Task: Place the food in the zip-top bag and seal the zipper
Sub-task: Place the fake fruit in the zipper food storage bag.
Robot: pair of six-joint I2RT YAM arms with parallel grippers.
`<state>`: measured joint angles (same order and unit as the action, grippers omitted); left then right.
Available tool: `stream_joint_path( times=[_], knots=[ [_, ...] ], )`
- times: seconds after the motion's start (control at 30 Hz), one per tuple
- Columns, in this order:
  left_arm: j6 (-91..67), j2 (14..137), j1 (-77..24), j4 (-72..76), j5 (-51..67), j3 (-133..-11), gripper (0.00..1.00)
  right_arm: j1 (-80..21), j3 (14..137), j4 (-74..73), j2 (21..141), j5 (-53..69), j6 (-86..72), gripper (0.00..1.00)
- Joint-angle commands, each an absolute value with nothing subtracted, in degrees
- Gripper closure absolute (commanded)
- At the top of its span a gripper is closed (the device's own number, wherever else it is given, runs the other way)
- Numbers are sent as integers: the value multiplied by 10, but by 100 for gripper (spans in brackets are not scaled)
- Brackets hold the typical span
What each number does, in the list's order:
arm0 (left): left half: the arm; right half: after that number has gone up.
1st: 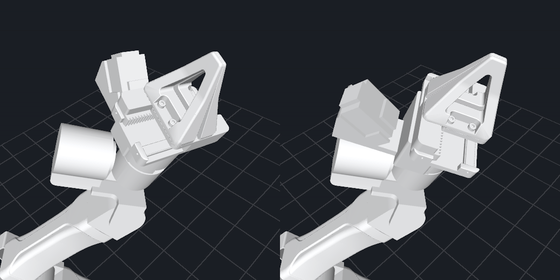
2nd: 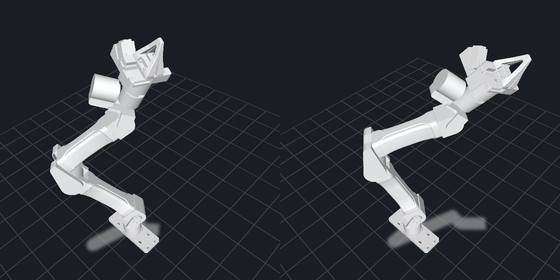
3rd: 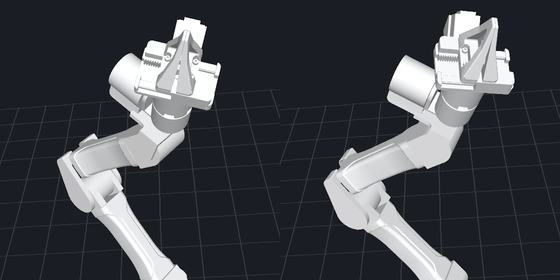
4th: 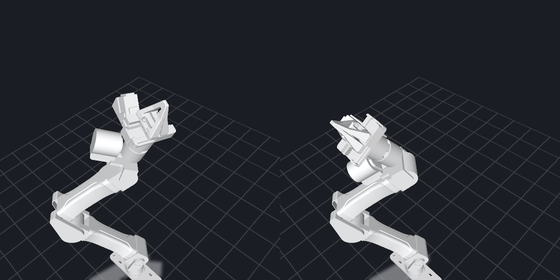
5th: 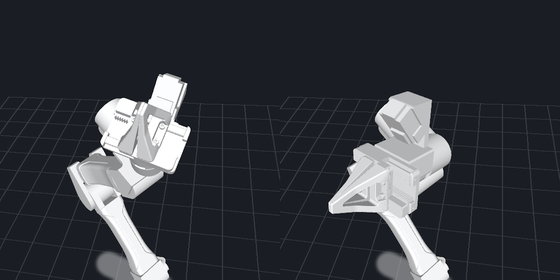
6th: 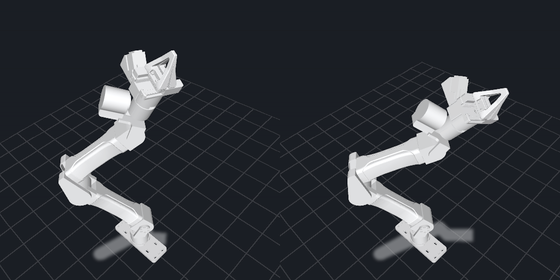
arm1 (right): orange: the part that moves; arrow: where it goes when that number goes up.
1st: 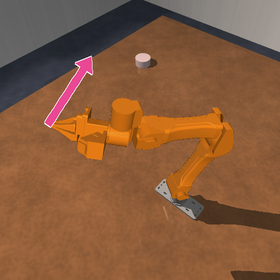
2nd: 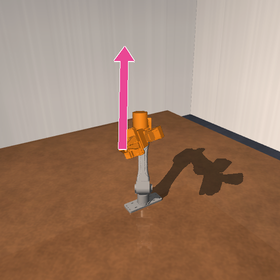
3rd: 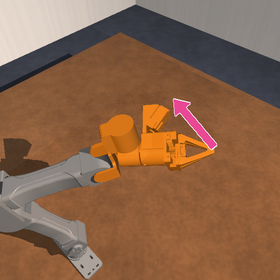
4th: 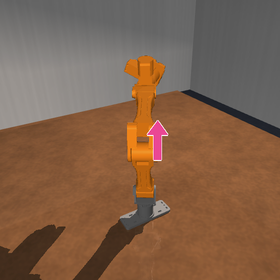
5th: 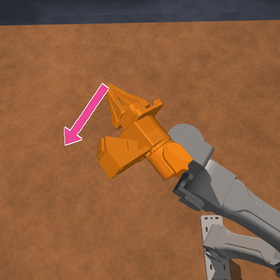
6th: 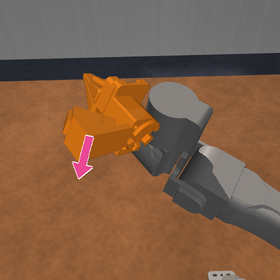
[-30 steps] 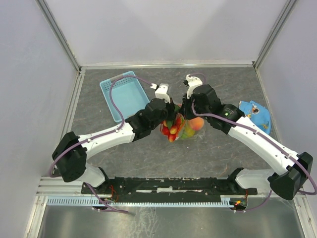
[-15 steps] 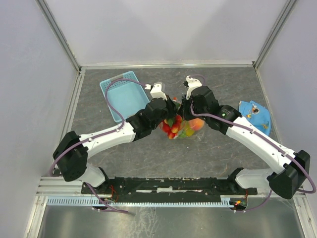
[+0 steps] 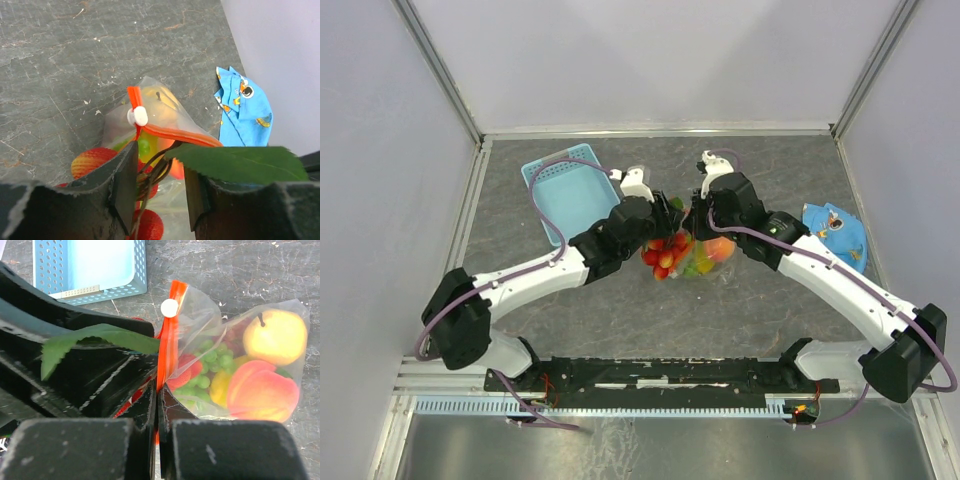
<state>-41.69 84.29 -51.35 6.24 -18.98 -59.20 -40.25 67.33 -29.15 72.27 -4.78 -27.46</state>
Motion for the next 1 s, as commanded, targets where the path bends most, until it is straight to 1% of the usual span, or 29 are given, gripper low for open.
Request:
stream_joint_path(
  times=[0.0,0.2,0.37,0.47,0.53,0.67,0.8,0.87,0.97],
  knots=[
    [-413,794,-511,61,-198,-597,51,-394,680,-264,702,-59,-287,99],
    [-397,745,-511,72,-170,-586,45,-382,677,-265,696,-62,-288,99],
    [-400,733,-496,33,-146,-582,44,-374,674,-261,694,-55,-289,99],
    [-407,699,-472,16,-120,-540,38,-370,674,-261,694,-45,-288,99],
    [-408,670,-457,14,-79,-506,36,-367,672,-259,692,-37,-287,99],
    [-402,592,-457,17,-39,-440,33,-363,668,-256,687,-27,-285,99],
    [-419,532,-456,1,-39,-389,32,-360,669,-257,684,-23,-284,98],
    [-439,525,-456,0,-36,-365,33,-359,669,-257,683,-20,-285,98],
    [-470,543,-457,12,-18,-335,38,-358,669,-253,682,-17,-286,98]
  ],
)
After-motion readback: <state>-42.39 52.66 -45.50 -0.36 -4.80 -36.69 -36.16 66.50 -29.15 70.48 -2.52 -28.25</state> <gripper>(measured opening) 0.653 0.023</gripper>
